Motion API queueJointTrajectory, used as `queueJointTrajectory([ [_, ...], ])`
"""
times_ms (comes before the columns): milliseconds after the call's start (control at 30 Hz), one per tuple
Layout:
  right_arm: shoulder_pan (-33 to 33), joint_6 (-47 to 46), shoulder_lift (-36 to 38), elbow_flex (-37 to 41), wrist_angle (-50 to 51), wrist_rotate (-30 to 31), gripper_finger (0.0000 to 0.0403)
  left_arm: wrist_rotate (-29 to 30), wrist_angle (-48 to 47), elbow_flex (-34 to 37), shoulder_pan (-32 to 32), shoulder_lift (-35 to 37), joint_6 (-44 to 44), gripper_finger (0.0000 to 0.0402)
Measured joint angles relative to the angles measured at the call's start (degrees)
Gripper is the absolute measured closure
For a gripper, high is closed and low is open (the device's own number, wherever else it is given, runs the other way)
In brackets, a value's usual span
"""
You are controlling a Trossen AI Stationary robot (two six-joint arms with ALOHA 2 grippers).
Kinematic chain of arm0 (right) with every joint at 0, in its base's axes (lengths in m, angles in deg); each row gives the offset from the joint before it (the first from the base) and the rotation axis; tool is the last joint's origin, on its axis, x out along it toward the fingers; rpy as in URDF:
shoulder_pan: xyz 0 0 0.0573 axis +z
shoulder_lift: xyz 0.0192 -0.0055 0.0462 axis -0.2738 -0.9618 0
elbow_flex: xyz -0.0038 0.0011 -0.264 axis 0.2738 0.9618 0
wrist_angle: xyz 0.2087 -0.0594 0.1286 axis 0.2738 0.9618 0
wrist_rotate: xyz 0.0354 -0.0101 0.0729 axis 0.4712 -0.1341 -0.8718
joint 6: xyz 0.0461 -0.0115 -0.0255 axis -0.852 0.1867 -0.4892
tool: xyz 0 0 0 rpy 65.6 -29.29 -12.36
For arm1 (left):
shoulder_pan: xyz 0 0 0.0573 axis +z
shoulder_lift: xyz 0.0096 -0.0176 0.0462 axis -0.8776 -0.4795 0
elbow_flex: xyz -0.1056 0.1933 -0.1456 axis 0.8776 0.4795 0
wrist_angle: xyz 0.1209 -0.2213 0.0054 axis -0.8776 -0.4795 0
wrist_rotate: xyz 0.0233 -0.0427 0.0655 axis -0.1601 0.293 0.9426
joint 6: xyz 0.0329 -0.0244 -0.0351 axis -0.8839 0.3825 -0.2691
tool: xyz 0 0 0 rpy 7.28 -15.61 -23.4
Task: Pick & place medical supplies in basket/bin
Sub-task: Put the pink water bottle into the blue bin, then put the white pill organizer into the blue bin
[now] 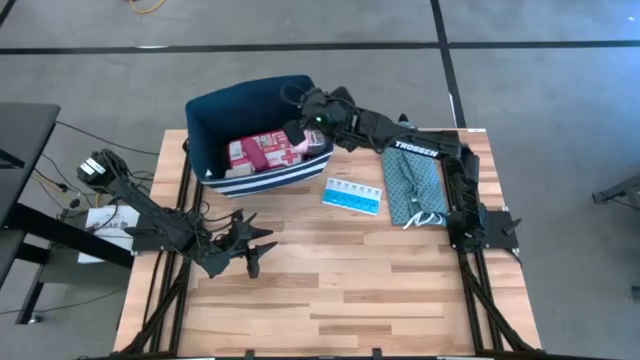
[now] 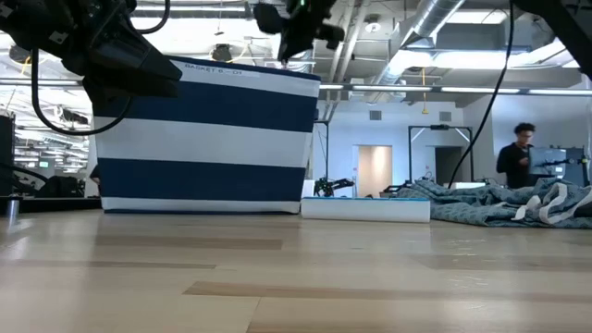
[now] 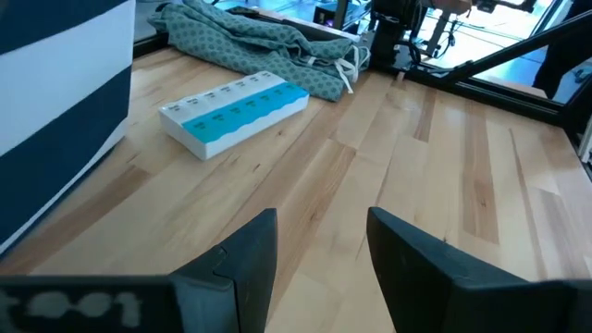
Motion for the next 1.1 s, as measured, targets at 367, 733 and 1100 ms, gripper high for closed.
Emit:
queueJointTrajectory([
  [367, -0.7, -0.6, 0.0, 4.9, 0.2, -0.2, 0.038, 0.5, 0.2, 0.0, 1.1, 0.0, -2.3, 0.0245],
  [733, -0.7, -1.7, 0.1, 5.2, 2.4, -1.6, 0.0345, -0.3, 0.2, 0.0, 1.4, 0.0, -1.9, 0.0245],
  [1100, 0.1, 2.6, 0.1, 5.2, 5.3, -4.5, 0.0314, -0.4, 0.2, 0.0, 1.4, 0.0, -1.9, 0.0245],
])
